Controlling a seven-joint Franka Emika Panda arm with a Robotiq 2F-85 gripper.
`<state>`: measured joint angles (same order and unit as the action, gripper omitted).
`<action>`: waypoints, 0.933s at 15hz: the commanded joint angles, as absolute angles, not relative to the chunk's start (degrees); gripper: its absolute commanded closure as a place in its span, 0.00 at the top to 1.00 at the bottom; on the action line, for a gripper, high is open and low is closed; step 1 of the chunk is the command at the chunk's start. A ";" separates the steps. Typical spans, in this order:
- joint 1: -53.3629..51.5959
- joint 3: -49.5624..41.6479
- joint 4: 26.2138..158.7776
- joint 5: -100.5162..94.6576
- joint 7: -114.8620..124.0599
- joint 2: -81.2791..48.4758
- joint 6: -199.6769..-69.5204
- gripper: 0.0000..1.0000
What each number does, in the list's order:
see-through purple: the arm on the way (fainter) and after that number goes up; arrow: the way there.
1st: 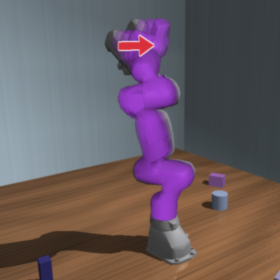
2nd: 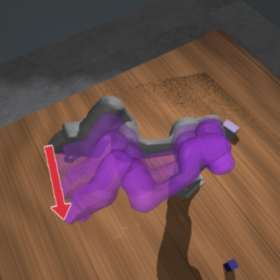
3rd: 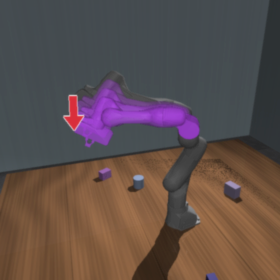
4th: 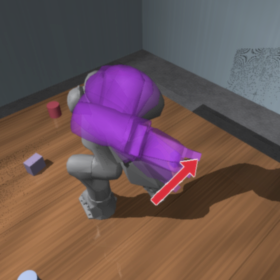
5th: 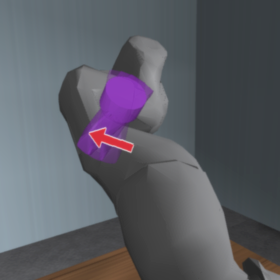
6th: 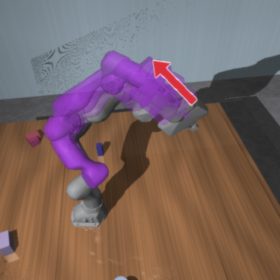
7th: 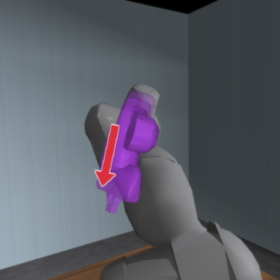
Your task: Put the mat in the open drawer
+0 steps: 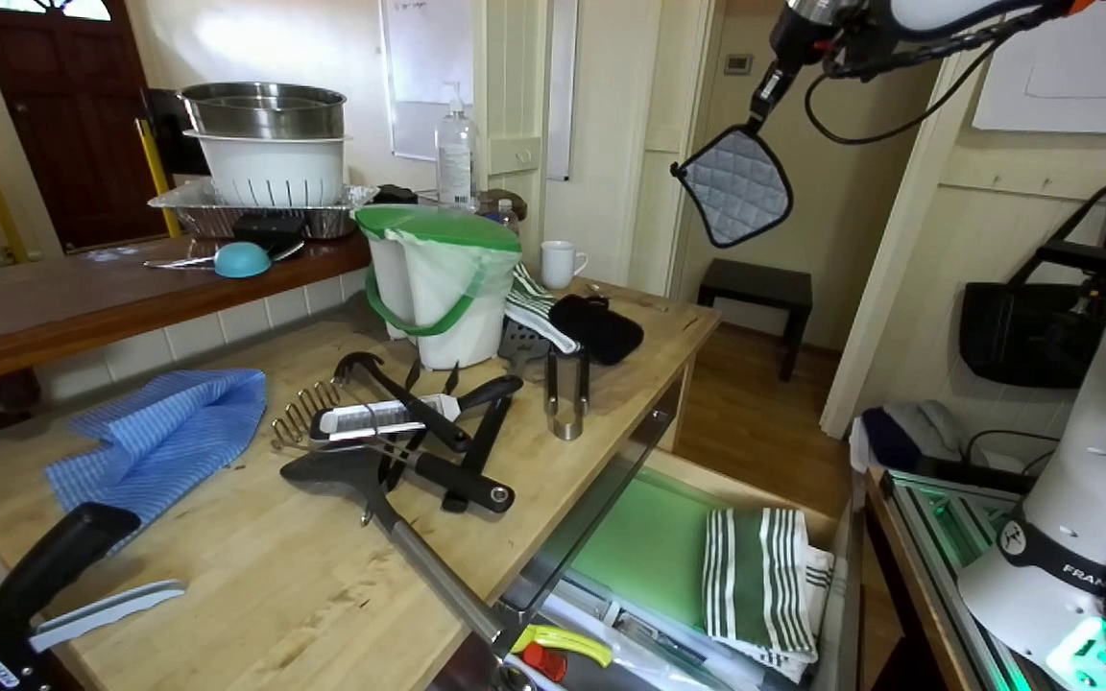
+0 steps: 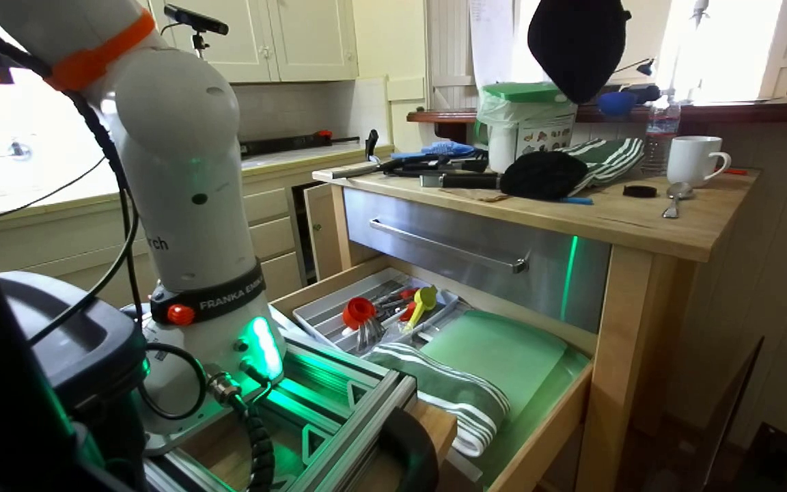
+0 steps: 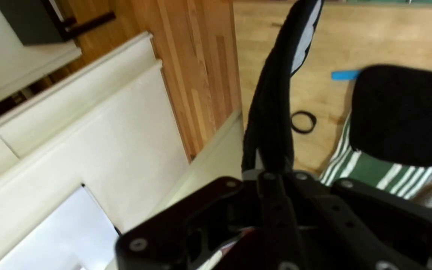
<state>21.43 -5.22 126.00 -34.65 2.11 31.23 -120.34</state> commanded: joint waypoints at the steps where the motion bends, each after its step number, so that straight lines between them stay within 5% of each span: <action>1: 21.36 -3.29 133.14 -37.71 7.74 36.54 -108.99 0.00; 8: 19.62 -4.99 141.24 -35.86 15.50 36.74 -97.10 0.00; 14: 19.43 -11.03 145.26 -28.22 22.72 30.21 -104.79 0.00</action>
<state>20.42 -7.74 144.16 -33.43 20.57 33.14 -100.98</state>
